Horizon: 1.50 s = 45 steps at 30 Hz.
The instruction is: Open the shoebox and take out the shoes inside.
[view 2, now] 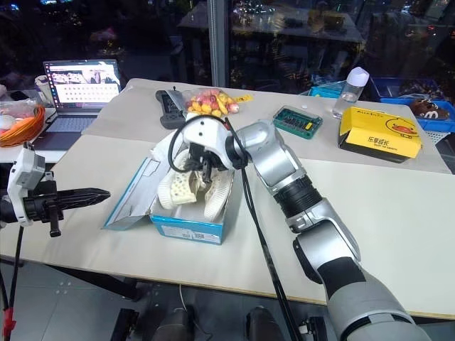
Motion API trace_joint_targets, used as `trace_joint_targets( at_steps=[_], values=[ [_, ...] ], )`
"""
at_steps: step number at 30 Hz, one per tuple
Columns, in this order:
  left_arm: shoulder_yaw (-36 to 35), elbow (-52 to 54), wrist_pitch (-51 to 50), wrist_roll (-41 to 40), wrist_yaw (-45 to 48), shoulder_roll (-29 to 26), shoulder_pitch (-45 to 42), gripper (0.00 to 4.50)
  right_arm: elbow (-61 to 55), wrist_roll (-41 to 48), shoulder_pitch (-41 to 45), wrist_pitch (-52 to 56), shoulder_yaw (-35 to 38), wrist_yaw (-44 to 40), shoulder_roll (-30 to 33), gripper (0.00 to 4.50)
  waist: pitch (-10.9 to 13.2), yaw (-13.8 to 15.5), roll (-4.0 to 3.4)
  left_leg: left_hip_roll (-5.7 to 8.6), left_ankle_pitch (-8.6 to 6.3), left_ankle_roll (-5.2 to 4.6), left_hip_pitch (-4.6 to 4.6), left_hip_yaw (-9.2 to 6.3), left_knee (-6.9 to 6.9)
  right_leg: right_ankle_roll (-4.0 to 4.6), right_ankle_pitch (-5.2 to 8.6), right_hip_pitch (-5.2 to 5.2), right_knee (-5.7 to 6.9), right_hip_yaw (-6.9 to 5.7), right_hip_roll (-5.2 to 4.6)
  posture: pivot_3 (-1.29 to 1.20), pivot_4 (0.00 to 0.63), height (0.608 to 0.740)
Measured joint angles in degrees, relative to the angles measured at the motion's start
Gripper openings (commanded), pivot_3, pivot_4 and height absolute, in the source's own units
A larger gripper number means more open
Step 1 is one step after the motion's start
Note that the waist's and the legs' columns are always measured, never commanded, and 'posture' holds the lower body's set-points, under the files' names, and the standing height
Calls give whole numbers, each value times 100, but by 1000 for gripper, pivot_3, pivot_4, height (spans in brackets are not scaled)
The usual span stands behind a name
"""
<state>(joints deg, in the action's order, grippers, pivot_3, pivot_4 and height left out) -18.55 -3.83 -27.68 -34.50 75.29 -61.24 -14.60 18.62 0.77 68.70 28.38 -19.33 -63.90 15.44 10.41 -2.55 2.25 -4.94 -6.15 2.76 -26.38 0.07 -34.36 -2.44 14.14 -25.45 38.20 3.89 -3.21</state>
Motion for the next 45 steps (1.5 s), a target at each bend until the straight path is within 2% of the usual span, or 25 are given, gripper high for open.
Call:
trace_joint_targets(
  at_steps=[12, 18, 22, 29, 31, 36, 39, 41, 42, 45],
  values=[
    [37, 0, -5, 57, 24, 0, -82, 101, -5, 822, 523, 662, 902, 275, 54, 16, 0, 2, 0, 0, 0, 0, -1, 0, 0, 3, -1, 0, 0, 0, -1, 0, 150, 716],
    [170, -18, -5, 92, 40, 0, -158, 101, -6, 871, 541, 679, 884, 290, 394, 16, 0, 7, 0, 1, 0, 0, -1, 1, 0, 3, -2, 0, -2, 0, -1, 0, 150, 716],
    [195, -17, -4, 97, 42, 2, -245, 101, 116, 641, 464, 529, 812, 257, 1045, 16, 0, 42, -1, 5, 0, 0, -3, 4, -1, 3, -1, 3, -7, 0, -7, 0, 150, 716],
    [231, -44, -4, 118, 33, 49, -280, 101, 944, -506, -44, -872, 144, -233, 2776, 16, 1, 56, -1, 9, 0, 0, -4, 11, 0, 0, 6, 4, -17, 1, -13, 0, 150, 716],
    [249, -46, -4, 120, 32, 70, -284, 101, 1235, -819, -126, -1242, -67, -260, 2952, 16, 4, 18, -5, 8, 0, 0, -4, 12, 2, -3, 7, -3, -14, 4, -12, 0, 150, 716],
    [295, -41, -5, 119, 35, 95, -311, 101, 1997, -2084, -240, -2993, -934, -410, 3750, 16, 21, -28, -32, 10, 0, 0, -3, 12, 5, -11, 12, -7, -13, 8, -11, 0, 150, 716],
    [296, -41, -7, 117, 34, 99, -314, 101, 2254, -2643, -270, -3661, -1223, -485, 3870, 16, 21, -68, -33, 9, 0, 0, -2, 13, 5, -11, 12, -7, -12, 10, -11, 0, 150, 716],
    [297, -40, -7, 116, 32, 116, -317, 101, 2385, -2833, -266, -3839, -1279, -440, 3831, 950, 21, -98, -33, 9, 1, 0, 1, 12, 2, -11, 12, -1, -10, 9, -11, 0, 150, 716],
    [300, -39, -7, 117, 28, 128, -319, 101, 2487, -2907, -255, -3856, -1278, -400, 3759, 1100, 21, -113, -33, 9, 1, 0, 3, 12, -1, -13, 11, 2, -10, 9, -10, 0, 150, 716],
    [304, -38, -7, 118, 17, 160, -319, 101, 2607, -2920, -240, -3856, -1210, -355, 3562, 2024, 21, -139, -33, 9, 1, 0, 6, 11, -14, -18, 7, 12, -8, 10, -11, 0, 150, 716]
  ],
)
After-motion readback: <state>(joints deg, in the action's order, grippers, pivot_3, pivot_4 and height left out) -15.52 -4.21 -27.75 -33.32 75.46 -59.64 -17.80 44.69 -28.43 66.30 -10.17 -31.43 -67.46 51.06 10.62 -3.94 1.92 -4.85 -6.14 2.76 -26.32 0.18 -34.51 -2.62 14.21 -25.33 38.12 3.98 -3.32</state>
